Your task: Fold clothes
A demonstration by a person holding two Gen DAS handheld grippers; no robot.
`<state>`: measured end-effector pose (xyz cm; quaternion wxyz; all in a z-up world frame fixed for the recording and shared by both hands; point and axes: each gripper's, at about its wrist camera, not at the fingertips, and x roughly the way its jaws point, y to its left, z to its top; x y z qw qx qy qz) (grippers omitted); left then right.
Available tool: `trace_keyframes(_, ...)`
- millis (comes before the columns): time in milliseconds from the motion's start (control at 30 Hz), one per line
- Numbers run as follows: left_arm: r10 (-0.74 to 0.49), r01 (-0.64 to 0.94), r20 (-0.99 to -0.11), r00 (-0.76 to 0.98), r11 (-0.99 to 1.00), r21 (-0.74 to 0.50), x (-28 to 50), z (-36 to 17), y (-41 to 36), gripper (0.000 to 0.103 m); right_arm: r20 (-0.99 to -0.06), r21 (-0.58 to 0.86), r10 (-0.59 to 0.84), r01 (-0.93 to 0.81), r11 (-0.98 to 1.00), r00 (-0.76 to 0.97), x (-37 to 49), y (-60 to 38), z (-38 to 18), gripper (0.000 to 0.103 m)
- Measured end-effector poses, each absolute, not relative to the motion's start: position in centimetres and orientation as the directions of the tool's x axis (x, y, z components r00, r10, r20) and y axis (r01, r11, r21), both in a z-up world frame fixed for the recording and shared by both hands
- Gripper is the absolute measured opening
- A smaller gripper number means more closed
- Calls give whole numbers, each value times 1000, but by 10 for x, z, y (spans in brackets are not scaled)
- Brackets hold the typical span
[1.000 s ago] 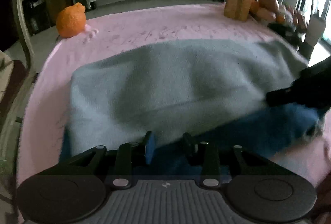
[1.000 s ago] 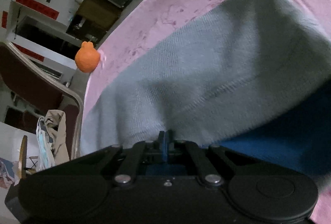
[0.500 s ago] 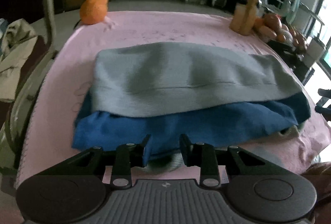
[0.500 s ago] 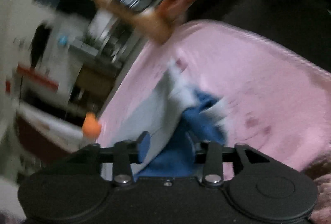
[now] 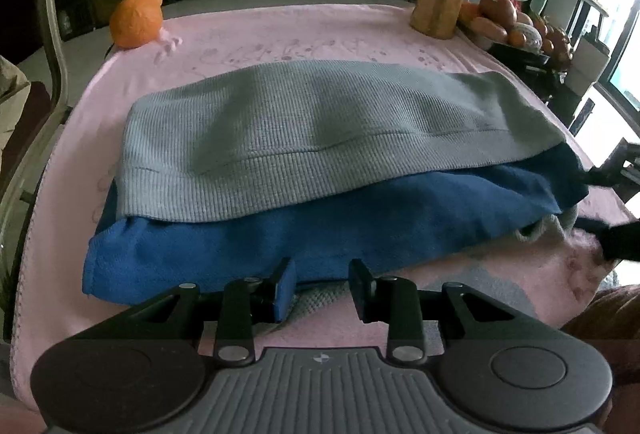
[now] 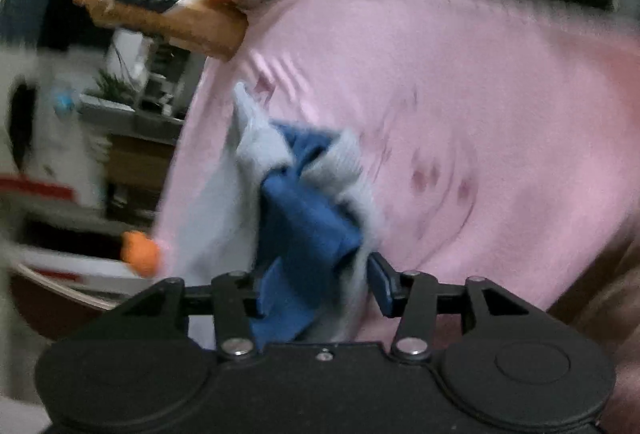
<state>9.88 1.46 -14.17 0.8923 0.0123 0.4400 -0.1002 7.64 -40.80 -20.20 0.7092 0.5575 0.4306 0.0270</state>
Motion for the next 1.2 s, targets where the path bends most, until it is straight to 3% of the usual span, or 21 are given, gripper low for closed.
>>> trace_keyframes(200, -169, 180, -791, 589, 981, -75, 100, -142, 14, 32, -549, 836, 485, 436, 334, 681, 67, -390, -208, 47)
trace_keyframes(333, -167, 179, -793, 586, 981, -74, 102, -142, 14, 32, -493, 870, 317, 462, 172, 810, 52, -388, -213, 48)
trace_keyframes(500, -181, 176, -792, 584, 980, -94, 103, -142, 18, 32, -433, 901, 510, 337, 274, 743, 76, -365, -210, 48)
trace_keyframes(600, -189, 178, -792, 581, 979, -103, 104, -143, 18, 32, -529, 829, 330, 392, 399, 782, 75, -371, -195, 48)
trace_keyframes(667, -201, 188, -788, 582, 976, -110, 104, -142, 17, 31, -547, 810, 228, 441, 388, 805, 69, -378, -195, 54)
trace_keyframes(800, -259, 235, -773, 579, 961, -146, 111, -132, 9, 27, -525, 837, 217, 453, 307, 823, 70, -385, -202, 58)
trace_keyframes(867, -285, 267, -757, 588, 952, -151, 117, -123, 2, 26, -510, 855, 226, 460, 241, 830, 72, -388, -207, 47)
trace_keyframes(900, -297, 286, -747, 595, 947, -148, 120, -118, -3, 26, -505, 860, 232, 461, 221, 831, 74, -388, -209, 35)
trace_keyframes(933, -308, 309, -737, 602, 941, -140, 125, -113, -10, 26, -502, 862, 240, 458, 217, 831, 76, -388, -210, 28)
trace_keyframes(1067, -341, 400, -729, 594, 911, -101, 146, -111, -44, 25, -488, 872, 269, 447, 201, 830, 86, -387, -215, 24)
trace_keyframes(1200, -328, 508, -802, 500, 861, -36, 154, -141, -77, 29, -473, 881, 299, 436, 184, 829, 96, -386, -219, 48)
